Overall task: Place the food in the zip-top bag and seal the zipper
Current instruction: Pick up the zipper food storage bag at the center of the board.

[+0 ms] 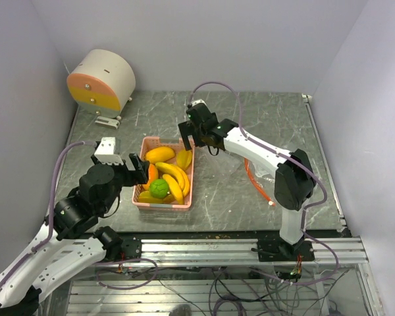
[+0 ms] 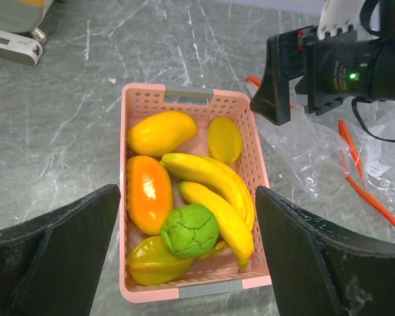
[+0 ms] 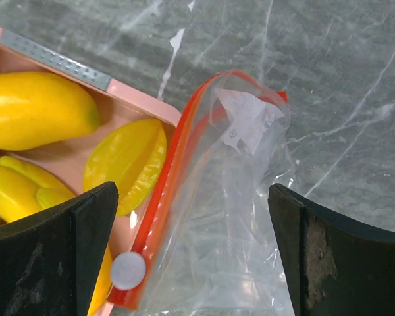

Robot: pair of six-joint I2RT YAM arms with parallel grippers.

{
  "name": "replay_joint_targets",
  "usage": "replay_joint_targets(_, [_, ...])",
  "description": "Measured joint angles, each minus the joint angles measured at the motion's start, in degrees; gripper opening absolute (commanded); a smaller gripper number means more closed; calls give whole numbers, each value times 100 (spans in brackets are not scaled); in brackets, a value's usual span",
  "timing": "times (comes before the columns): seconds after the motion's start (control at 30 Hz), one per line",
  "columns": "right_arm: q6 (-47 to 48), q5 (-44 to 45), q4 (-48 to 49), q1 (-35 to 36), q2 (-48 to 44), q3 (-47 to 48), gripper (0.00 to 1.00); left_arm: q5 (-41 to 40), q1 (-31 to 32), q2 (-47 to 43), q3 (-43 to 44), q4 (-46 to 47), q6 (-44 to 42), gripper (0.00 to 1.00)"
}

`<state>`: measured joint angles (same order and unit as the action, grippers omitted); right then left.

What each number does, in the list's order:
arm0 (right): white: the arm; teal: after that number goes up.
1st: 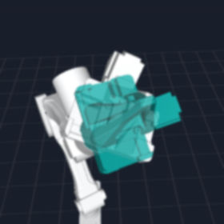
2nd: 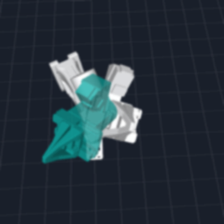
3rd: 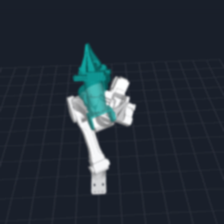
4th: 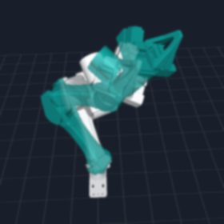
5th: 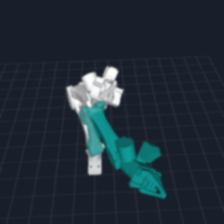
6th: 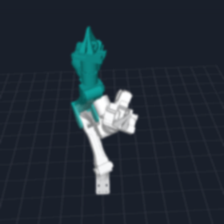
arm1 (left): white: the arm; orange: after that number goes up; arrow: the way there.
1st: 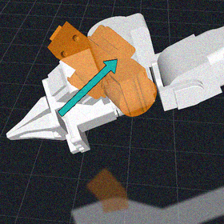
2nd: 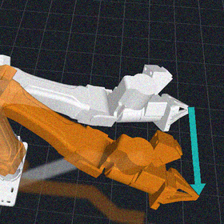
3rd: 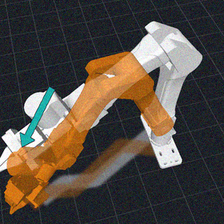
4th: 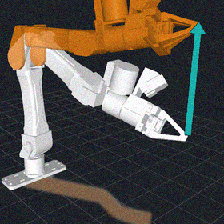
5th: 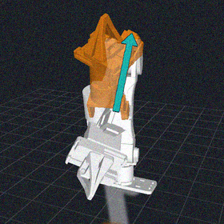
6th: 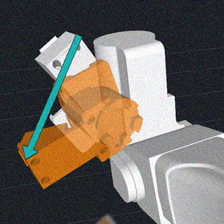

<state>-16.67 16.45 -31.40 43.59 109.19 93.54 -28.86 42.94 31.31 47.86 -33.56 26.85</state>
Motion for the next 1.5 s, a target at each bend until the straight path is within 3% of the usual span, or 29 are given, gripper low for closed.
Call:
replay_joint_targets(0.1, [-9, 157, -31, 2, 138, 0, 90, 0, 0, -92, -4, -39, 28, 95])
replay_joint_targets(0.23, [-52, 525, -33, 2, 221, -13, 63, 0, 0, -173, -7, -72, 72, 94])
replay_joint_targets(0.37, [-68, 850, 7, -2, 216, -151, 0, 0, 0, -195, -37, -83, 111, 94])
replay_joint_targets(0.57, [-164, 1132, 103, -24, -52, -664, 0, 0, 0, -190, -57, -111, 164, 94])
replay_joint_targets(0.77, [116, 1014, 323, -42, -1593, -1346, 0, 48, 0, -133, -96, -37, 236, 94])
replay_joint_targets(1.07, [970, -828, 1484, -55, -4262, -2218, 0, 636, -4, 79, -186, 566, 579, 94])
replay_joint_targets(1.27, [1432, -2463, 1797, -55, -4507, -2647, 0, 1119, -7, -2, -181, 1377, 997, 94])
replay_joint_targets(1.5, [1552, -3670, 2063, -55, -4640, -2922, 0, 1755, -7, 190, -227, 2465, 1731, 90])
